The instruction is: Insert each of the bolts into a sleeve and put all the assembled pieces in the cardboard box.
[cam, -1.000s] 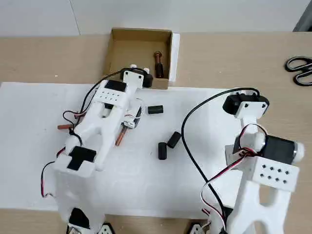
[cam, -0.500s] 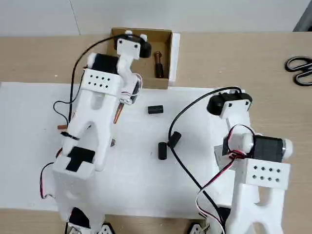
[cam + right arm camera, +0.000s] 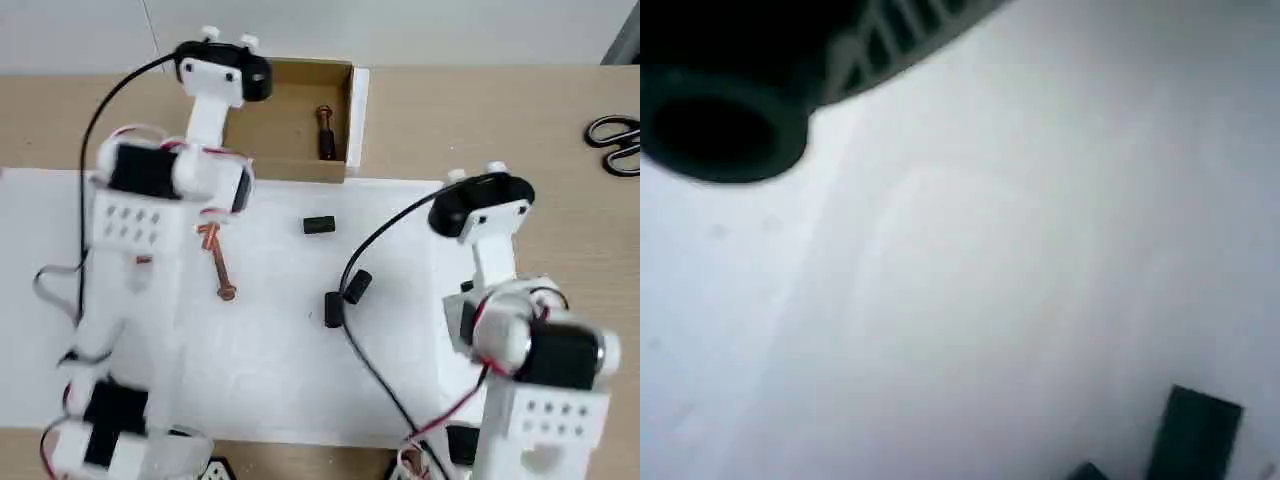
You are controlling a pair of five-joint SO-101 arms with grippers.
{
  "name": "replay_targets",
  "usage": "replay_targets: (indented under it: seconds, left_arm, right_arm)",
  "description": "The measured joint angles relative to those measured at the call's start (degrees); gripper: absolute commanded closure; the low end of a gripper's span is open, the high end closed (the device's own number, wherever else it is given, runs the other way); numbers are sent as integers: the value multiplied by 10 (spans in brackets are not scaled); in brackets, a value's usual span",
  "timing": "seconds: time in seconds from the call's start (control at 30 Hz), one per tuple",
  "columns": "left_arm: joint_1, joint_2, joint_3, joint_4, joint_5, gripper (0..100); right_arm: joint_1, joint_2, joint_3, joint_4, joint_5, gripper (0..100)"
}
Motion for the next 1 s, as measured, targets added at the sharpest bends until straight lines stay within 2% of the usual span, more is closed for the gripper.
replay_targets:
  seconds: [0.3,0.43,0.57,0.73,0.87,1.0]
  left_arm:
    - [0,-258,200,-18,59,994]
    - [0,-381,318,-89,96,994]
    - [-3,-513,466,-194,166,994]
    - [-3,-653,629,-311,205,994]
    - [-3,-724,725,-349,209,994]
    - [-3,-771,785,-373,214,994]
  right_arm:
    - [-43,-161,149,-55,1,995]
    - [-68,-251,235,-125,1,995]
    - [-99,-337,324,-192,-4,995]
    - [-160,-391,404,-214,-82,995]
    - [-221,-396,437,-236,-149,995]
    - [-278,-398,474,-281,-178,995]
